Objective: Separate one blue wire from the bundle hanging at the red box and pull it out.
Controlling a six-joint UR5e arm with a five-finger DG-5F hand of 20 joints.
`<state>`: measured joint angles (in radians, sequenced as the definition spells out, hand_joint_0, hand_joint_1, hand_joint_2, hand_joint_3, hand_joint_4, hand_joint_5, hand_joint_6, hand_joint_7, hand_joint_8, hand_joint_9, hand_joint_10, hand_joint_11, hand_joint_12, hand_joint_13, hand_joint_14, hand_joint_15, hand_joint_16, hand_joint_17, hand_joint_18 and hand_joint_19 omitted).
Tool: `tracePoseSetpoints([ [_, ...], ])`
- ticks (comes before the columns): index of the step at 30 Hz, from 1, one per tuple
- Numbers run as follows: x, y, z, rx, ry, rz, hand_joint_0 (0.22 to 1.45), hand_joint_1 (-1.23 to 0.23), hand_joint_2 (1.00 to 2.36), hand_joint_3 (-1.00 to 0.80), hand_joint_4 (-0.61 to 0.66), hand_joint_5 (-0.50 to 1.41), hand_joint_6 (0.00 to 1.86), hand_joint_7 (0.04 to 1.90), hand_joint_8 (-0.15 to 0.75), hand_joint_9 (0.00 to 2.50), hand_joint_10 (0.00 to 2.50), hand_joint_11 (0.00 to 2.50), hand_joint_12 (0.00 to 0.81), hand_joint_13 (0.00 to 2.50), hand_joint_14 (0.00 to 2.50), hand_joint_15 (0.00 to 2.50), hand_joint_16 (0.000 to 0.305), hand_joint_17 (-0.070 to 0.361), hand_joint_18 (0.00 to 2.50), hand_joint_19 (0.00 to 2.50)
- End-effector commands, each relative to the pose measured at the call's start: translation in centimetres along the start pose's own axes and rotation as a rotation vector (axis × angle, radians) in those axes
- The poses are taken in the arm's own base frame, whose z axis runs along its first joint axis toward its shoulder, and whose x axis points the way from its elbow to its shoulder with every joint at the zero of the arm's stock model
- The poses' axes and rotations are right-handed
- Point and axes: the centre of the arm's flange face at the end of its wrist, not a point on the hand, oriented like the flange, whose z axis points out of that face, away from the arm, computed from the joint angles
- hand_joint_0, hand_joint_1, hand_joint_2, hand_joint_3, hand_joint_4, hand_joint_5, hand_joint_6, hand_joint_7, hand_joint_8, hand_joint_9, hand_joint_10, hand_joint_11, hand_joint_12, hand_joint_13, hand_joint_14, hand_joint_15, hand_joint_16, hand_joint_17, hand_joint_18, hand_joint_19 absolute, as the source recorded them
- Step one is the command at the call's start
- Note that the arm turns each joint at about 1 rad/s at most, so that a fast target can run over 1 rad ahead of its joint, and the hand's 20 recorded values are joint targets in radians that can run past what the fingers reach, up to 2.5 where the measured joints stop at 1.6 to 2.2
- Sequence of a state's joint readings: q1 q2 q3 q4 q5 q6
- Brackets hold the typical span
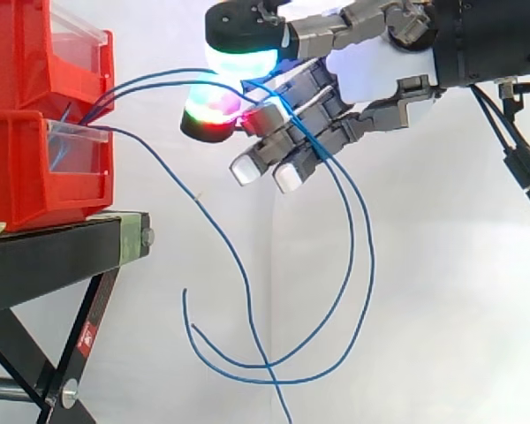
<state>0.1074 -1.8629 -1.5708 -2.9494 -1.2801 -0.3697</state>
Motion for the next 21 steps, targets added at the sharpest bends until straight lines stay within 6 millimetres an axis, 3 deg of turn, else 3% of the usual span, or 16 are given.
tracePoseSetpoints([
  [1,0.03,-0.03,0.03,0.0,0.001,0.0,0.63,-0.82,1.01,-0.31,0.08,-0.18,0.9,0.96,0.307,1.02,0.0,1.66,0.439,0.75,0.02,0.73,0.052,0.116,0.87,0.68],
  [21,-0.01,0.03,-0.02,0.0,0.001,0.0,0.57,-0.72,1.01,-0.24,0.11,-0.17,0.92,0.94,0.334,1.09,0.0,1.65,0.46,0.77,0.02,0.73,0.056,0.126,0.87,0.71],
])
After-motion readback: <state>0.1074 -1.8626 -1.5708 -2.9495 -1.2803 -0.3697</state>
